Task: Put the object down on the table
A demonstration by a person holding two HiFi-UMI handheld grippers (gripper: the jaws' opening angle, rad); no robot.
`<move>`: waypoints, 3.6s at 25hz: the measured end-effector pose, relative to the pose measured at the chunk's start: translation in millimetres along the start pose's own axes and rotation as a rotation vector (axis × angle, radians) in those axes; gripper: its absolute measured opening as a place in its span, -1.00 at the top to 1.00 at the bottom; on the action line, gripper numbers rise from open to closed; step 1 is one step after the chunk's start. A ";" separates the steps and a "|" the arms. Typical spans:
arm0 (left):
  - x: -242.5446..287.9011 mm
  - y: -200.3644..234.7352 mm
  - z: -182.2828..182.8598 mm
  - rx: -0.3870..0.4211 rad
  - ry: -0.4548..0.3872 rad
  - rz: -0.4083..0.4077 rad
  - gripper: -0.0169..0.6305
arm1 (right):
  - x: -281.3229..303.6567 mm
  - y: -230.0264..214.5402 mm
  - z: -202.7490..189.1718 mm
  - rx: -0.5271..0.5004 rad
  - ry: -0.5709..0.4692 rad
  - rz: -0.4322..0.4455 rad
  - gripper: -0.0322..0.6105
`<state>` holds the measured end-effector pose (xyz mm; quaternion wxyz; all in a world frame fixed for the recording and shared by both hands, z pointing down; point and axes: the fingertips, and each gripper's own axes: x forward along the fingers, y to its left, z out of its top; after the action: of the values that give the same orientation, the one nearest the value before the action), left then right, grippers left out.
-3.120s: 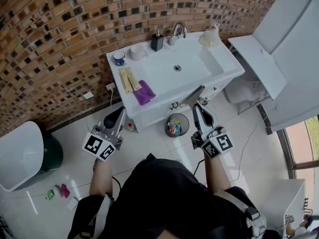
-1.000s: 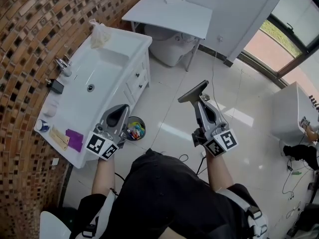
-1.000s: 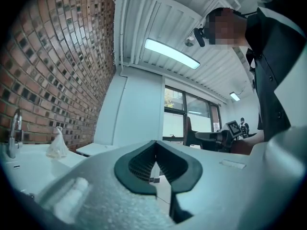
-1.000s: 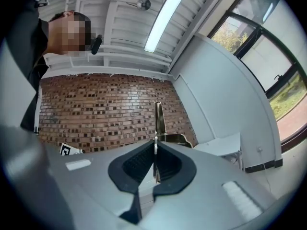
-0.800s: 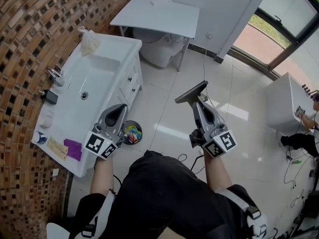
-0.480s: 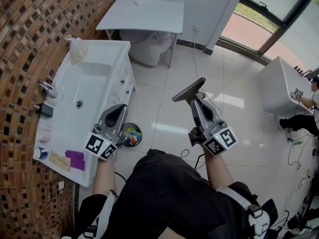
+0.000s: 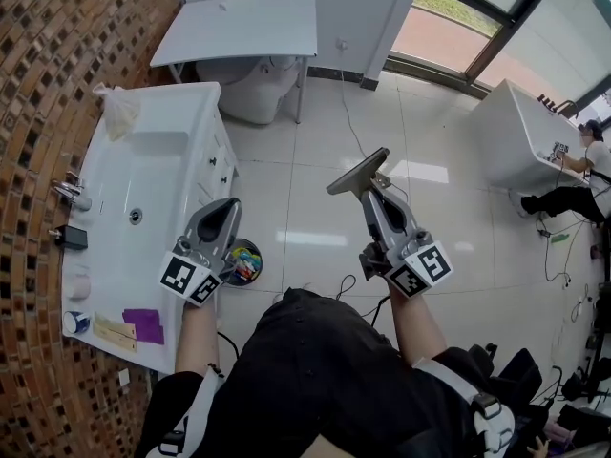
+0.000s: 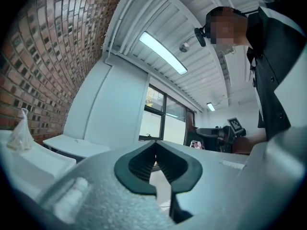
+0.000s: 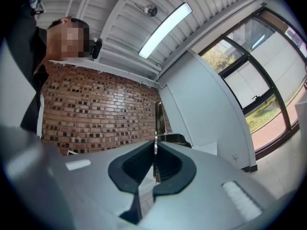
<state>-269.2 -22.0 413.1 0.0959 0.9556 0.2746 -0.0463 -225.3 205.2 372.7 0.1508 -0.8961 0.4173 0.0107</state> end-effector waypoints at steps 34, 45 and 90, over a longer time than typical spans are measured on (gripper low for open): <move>250.5 19.8 -7.5 0.099 -0.002 0.052 0.96 | 61.5 -215.1 41.7 -0.040 0.000 0.123 0.89; 286.1 33.1 -24.8 0.062 0.010 0.047 0.96 | 79.2 -254.4 48.3 0.025 -0.026 0.096 0.89; 328.4 308.5 -14.1 0.002 -0.043 0.107 0.96 | 341.8 -293.3 6.0 -0.049 0.081 0.046 0.89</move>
<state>173.4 -105.9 429.2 0.1032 0.9678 0.2210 -0.0619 218.3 130.2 394.0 0.1116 -0.8895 0.4429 -0.0119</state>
